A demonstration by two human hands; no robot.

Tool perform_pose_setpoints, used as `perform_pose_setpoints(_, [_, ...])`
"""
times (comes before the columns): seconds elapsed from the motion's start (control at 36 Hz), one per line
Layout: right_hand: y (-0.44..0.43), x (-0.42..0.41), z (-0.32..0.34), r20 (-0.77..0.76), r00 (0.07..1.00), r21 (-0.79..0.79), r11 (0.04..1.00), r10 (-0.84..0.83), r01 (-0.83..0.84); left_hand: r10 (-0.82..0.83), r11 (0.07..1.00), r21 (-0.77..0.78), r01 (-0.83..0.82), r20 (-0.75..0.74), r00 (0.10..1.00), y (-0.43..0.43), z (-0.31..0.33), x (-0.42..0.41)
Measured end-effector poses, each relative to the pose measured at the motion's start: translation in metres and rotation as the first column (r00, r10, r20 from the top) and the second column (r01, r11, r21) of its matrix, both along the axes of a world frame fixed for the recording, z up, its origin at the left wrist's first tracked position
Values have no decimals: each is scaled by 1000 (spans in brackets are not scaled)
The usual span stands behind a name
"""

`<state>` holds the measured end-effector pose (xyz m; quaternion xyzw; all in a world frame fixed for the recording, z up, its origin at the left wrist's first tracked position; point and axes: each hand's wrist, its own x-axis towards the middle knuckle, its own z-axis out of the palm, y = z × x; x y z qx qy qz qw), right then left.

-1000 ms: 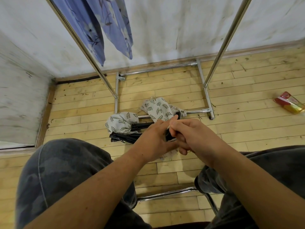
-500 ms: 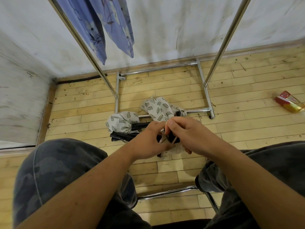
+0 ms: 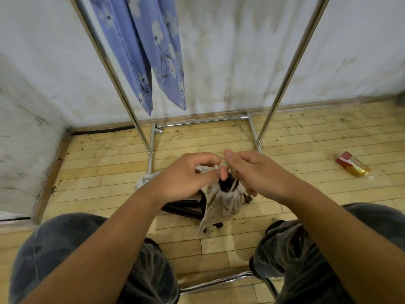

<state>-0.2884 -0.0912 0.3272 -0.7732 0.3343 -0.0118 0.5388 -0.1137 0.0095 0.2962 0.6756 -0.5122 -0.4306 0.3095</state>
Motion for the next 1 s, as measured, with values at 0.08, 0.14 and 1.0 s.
perform_pose_setpoints(0.08, [0,8,25,3,1000,-146,989,8,-7,-22,998,-63,24,33,999,-2,31,3])
perform_pose_setpoints(0.14, [0,11,41,21,1000,-226,974,-7,12,-7,995,-102,12,49,999,-3,48,6])
perform_pose_setpoints(1.0, [-41,71,240,553,833,-465,836,16,292,236,865,-477,-154,116,965,-38,278,43])
